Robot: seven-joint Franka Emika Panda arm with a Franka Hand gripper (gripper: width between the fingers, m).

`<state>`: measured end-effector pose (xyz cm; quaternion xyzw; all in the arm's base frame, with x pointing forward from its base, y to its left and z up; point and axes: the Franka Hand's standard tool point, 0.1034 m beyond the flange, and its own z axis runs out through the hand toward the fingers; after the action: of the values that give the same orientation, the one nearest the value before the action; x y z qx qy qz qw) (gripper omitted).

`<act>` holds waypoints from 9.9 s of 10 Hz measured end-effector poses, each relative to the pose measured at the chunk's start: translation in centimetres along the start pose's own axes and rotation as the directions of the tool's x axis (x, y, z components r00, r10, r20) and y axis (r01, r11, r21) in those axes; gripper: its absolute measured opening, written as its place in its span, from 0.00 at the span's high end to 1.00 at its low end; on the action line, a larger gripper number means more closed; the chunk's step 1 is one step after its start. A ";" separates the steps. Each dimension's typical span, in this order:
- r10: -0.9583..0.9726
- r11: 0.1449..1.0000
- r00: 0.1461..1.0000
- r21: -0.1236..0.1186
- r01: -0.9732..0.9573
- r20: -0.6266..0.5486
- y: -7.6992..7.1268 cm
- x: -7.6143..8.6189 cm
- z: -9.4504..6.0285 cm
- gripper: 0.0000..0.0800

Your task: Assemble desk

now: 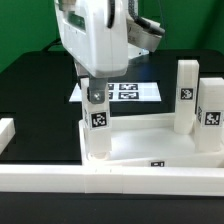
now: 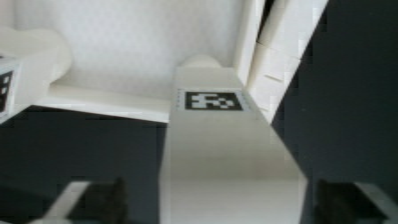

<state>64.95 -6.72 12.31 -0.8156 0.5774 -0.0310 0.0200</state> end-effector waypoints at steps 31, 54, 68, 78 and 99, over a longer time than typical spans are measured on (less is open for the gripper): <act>-0.422 0.907 0.907 0.013 0.422 0.007 -0.1 0.1 0.0 0.64; -0.902 0.432 0.432 -0.001 0.902 -0.006 -0.1 -1.2 0.9 0.19; -0.569 0.822 0.822 0.024 0.569 0.030 0.3 0.3 0.8 0.64; 0.031 0.999 0.998 0.009 -0.031 0.056 0.4 0.3 1.3 0.64; -0.971 0.240 0.240 0.010 0.971 0.009 0.2 -0.1 1.4 0.64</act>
Offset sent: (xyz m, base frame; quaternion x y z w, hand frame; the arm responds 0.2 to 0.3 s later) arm -0.0062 0.0101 0.0020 -0.0079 -0.0013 -0.2621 0.9650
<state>64.85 -6.64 10.91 -0.9983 -0.0482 -0.0321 0.0016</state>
